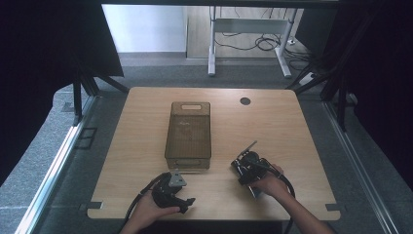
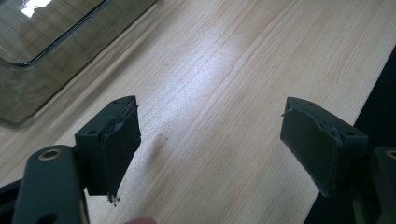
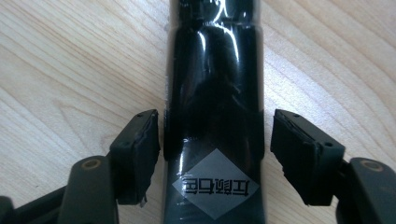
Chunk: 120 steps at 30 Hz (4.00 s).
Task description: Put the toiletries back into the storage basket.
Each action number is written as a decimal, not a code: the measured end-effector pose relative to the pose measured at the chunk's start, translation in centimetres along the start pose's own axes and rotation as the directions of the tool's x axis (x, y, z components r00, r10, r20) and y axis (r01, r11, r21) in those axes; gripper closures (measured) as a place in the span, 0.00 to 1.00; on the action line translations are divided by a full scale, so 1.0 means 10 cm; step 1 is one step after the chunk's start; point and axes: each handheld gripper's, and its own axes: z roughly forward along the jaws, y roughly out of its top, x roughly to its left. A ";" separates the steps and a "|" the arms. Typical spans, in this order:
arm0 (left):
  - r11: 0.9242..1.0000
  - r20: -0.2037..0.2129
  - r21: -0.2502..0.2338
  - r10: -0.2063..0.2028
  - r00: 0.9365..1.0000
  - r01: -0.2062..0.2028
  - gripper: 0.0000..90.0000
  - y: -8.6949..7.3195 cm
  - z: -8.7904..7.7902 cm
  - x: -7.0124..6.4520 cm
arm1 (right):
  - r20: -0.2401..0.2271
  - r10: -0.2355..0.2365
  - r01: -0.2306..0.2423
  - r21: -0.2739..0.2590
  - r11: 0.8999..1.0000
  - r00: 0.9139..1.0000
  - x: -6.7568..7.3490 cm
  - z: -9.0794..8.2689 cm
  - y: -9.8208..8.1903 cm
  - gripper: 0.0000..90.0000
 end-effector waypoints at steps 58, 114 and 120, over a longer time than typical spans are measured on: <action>1.000 0.003 0.006 -0.005 1.000 0.005 0.22 -0.01 0.05 -0.02 | -0.364 0.092 -0.173 -0.196 0.965 0.927 -0.36 -1.07 0.50 0.50; 1.000 0.013 0.027 0.005 1.000 -0.005 0.22 -0.01 0.11 -0.04 | -0.481 0.114 -0.255 -0.239 0.937 0.869 -0.28 -0.89 1.31 0.50; 1.000 0.013 0.026 0.005 1.000 -0.006 0.22 -0.01 0.11 -0.04 | -0.487 0.117 -0.259 -0.235 0.937 0.866 -0.24 -0.84 1.41 0.50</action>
